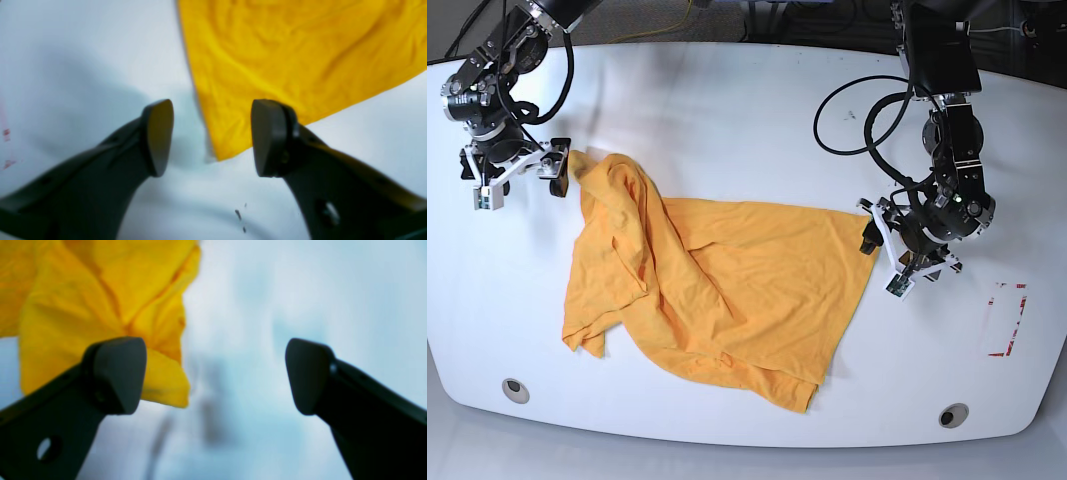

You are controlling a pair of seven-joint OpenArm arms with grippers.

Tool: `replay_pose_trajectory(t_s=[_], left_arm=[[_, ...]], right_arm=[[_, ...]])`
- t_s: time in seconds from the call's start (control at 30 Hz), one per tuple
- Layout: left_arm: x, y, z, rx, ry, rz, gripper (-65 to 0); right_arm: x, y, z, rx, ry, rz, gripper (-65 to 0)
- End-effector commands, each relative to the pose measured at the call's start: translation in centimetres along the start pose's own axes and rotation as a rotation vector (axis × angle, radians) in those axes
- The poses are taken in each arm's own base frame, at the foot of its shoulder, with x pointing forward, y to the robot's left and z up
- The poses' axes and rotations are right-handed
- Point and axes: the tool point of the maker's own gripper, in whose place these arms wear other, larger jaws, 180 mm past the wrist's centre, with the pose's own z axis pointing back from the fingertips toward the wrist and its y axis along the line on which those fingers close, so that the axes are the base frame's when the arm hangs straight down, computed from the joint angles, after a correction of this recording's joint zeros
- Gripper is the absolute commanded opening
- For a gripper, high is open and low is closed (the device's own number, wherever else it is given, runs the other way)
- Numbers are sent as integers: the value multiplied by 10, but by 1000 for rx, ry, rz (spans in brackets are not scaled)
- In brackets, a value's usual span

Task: Layout the t-shirt on the table in an organized manner, then fold the t-shirt properly

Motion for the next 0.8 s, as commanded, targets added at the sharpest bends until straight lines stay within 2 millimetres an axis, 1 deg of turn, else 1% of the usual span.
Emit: replay_pose_trajectory(t_s=[0.0, 0.07, 0.2, 0.33, 0.43, 0.5, 0.77], left_arm=[[16, 19, 2, 42, -44, 43, -259], [16, 19, -4, 42, -39, 83, -244], [10, 18, -14, 30, -12, 127, -206], [4, 15, -21, 11, 11, 140, -136], [-2, 8, -28, -12, 31, 155, -90], [-6, -1, -34, -38, 45, 170, -66], [-19, -11, -43, -68, 73, 194, -58]], right_arm=[[11, -3, 5, -6, -39, 23, -8], [10, -3, 5, -6, -37, 23, -8], [9, -4, 6, -8, -34, 21, -8], [4, -4, 6, -8, -22, 21, -8], [3, -4, 7, -9, -20, 22, -8], [2, -4, 7, -8, -18, 24, -8], [2, -4, 7, -8, -17, 24, -8]])
